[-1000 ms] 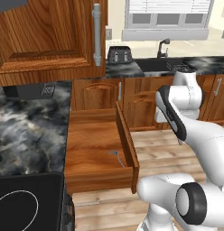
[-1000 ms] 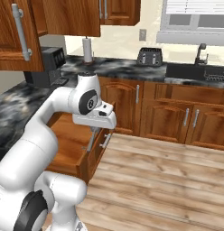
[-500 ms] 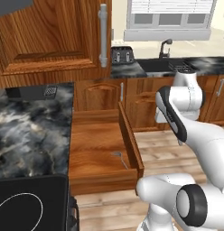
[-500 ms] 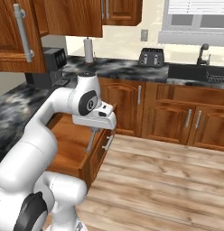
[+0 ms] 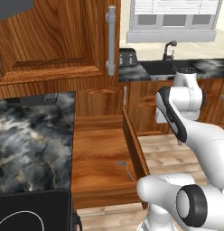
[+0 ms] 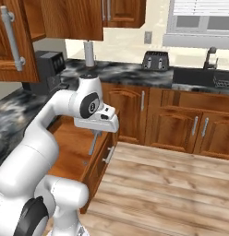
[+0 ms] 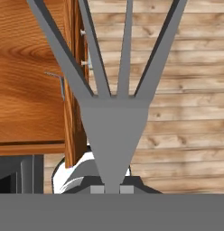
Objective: Organize the utensils by type. Pick up the wooden spoons from the counter and place them in the open cabinet. Then pick up the metallic utensils from the counter and place them in the open drawer.
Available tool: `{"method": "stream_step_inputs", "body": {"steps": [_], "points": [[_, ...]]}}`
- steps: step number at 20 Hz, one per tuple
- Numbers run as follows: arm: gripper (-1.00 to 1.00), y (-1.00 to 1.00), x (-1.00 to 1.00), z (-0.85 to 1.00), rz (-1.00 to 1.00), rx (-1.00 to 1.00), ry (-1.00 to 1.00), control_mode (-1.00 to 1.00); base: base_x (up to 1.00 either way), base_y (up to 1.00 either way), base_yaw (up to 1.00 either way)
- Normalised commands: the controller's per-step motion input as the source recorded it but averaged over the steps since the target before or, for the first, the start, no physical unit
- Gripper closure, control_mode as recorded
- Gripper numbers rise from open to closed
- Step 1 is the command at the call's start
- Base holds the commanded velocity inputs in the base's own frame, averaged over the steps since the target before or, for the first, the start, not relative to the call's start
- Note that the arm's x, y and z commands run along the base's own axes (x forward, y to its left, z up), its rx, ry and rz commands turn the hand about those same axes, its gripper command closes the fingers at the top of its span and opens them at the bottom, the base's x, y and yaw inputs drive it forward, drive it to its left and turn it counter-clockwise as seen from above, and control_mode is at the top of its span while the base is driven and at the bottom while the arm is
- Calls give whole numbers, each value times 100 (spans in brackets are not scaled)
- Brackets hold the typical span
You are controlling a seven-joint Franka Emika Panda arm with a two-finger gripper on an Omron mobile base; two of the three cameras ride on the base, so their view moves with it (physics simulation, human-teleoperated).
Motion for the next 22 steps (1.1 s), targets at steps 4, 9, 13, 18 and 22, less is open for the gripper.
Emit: {"method": "stream_step_inputs", "body": {"steps": [4, 9, 13, 18, 22], "points": [[100, 0, 0, 0, 0, 0, 0, 100, 47, 20, 0], [100, 0, 0, 0, 0, 0, 0, 100, 35, 6, 0], [100, 0, 0, 0, 0, 0, 0, 100, 0, 0, 0], [100, 0, 0, 0, 0, 0, 0, 100, 0, 0, 0], [100, 0, 0, 0, 0, 0, 0, 100, 0, 0, 0]]}}
